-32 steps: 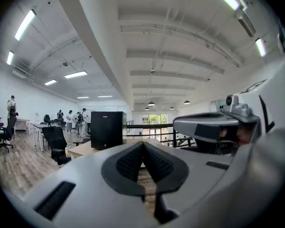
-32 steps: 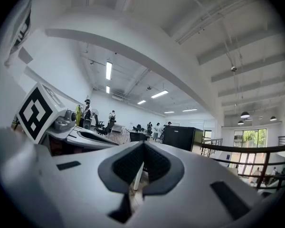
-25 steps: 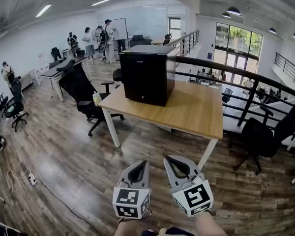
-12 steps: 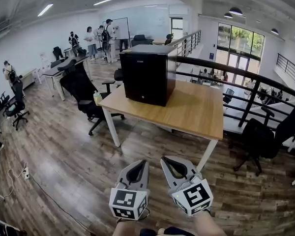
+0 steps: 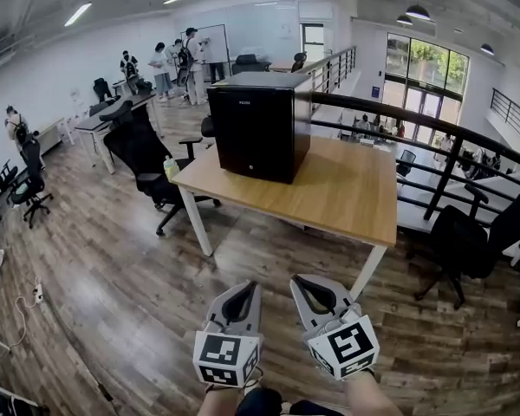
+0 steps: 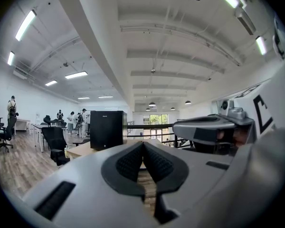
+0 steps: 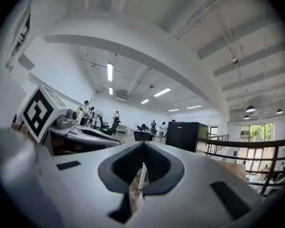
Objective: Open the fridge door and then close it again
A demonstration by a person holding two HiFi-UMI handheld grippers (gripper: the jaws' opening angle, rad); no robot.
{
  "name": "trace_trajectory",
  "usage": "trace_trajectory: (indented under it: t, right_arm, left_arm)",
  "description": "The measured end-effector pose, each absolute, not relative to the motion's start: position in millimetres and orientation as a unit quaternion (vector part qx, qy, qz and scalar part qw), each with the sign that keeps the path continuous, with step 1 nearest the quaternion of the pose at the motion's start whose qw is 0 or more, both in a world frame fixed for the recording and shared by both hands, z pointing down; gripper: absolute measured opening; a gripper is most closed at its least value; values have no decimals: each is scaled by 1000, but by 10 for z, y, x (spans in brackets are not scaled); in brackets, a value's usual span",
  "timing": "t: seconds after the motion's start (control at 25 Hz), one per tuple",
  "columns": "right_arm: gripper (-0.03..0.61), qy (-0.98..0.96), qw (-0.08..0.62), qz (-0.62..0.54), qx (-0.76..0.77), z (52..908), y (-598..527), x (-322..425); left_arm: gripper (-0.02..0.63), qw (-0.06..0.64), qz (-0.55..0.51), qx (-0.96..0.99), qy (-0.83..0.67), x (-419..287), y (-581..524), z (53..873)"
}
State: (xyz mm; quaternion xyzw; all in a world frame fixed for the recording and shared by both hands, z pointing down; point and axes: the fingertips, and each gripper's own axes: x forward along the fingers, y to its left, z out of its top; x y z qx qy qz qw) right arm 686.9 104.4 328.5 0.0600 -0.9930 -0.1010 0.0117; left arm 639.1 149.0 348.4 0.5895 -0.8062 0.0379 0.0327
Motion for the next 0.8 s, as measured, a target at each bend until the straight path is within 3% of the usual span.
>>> trace_trajectory:
  t: [0.28, 0.8]
  right_arm:
    - [-3, -994, 16, -96, 57, 3429, 812, 6136]
    - [-3, -990, 29, -118, 73, 3341, 441, 3976]
  left_arm:
    - [5, 34, 33, 593, -804, 5678, 1214, 3617]
    - [5, 20, 41, 605, -795, 3570, 864, 3446]
